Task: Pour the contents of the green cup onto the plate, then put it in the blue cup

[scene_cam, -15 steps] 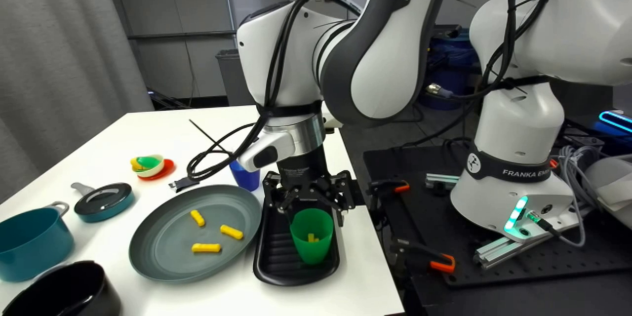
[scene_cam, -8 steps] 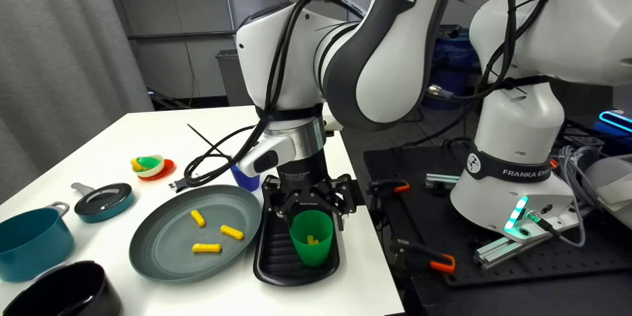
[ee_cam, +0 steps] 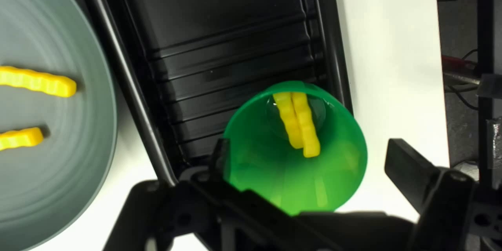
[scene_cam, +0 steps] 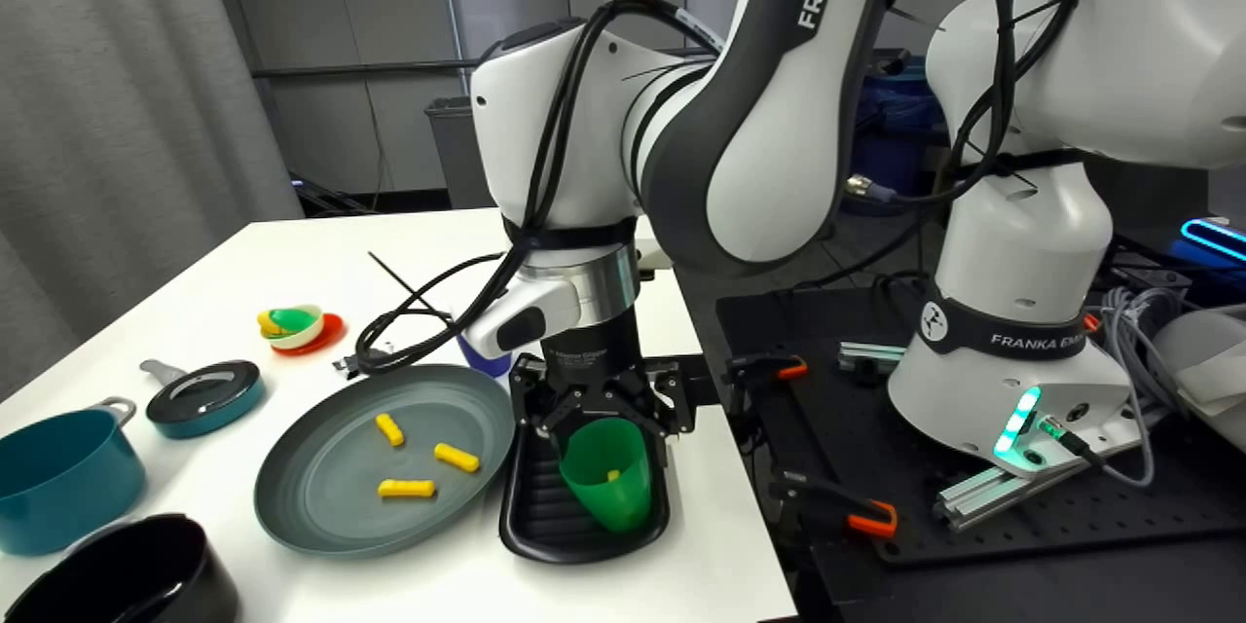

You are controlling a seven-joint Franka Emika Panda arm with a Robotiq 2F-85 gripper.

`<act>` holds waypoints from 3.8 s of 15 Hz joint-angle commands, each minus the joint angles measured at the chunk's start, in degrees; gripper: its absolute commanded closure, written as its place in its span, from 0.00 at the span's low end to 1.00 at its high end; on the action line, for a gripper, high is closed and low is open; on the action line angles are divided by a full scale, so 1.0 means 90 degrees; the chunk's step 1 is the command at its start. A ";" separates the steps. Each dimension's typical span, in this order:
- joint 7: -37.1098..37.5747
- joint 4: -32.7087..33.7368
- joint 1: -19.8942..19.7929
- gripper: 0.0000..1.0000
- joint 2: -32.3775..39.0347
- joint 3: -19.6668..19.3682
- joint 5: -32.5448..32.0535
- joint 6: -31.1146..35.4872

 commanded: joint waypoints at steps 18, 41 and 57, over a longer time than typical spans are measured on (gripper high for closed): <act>-0.0051 -0.0076 -0.0309 0.00 -0.0288 0.0118 0.0392 0.0072; 0.0114 0.0002 -0.0270 0.00 0.0011 0.0316 0.0740 0.0004; 0.0550 -0.0102 -0.0315 0.40 0.0160 0.0408 0.0592 0.0141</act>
